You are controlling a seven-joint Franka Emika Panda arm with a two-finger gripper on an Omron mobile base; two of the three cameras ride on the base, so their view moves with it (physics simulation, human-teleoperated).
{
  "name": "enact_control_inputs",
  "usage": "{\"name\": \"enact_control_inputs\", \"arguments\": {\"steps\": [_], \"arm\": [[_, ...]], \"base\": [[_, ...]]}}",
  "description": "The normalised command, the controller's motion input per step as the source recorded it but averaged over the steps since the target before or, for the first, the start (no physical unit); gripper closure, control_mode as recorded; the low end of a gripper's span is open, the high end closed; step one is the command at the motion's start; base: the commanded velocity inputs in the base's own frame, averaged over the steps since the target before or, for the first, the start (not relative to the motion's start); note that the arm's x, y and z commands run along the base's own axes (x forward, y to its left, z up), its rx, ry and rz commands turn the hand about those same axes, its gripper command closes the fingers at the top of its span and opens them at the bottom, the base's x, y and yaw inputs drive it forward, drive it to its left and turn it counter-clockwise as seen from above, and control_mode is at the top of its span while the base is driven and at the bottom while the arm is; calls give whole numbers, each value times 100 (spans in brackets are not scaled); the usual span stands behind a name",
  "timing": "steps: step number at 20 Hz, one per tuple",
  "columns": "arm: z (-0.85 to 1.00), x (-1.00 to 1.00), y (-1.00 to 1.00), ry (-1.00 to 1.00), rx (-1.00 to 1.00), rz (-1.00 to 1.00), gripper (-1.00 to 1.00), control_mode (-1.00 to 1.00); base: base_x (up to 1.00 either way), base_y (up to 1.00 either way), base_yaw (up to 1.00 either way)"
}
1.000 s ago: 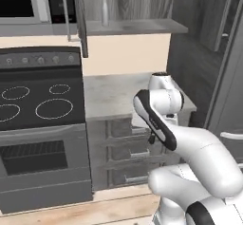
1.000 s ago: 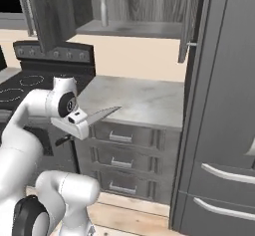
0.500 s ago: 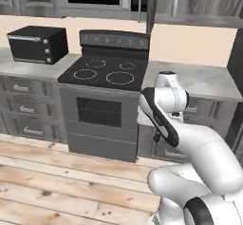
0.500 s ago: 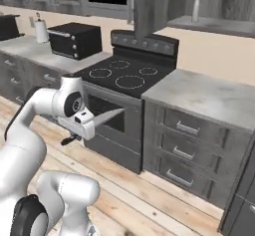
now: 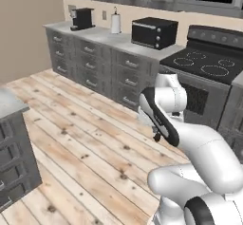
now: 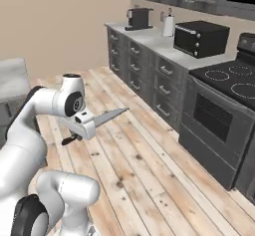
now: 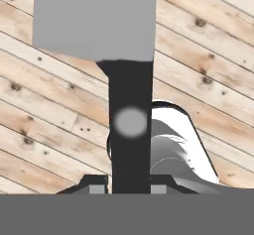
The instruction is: Move the cutting board and knife to the sink. Then move spray from the cabinet to the counter.
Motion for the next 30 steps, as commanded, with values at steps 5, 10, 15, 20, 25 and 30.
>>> {"name": "enact_control_inputs", "arguments": {"steps": [5, 10, 15, 20, 25, 30], "arm": [[0, 0, 0, 0, 0, 0, 100, 100], [0, 0, 0, 0, 0, 0, 100, 100], [0, 0, 0, 0, 0, 0, 100, 100], [0, 0, 0, 0, 0, 0, 100, 100], [0, 0, 0, 0, 0, 0, 100, 100], [0, 0, 0, 0, 0, 0, 100, 100]], "base": [[-78, 68, 78], [-66, 65, 82], [-6, 22, 89], [0, 1, 79], [-6, 8, 80], [-31, 32, 75]]}}
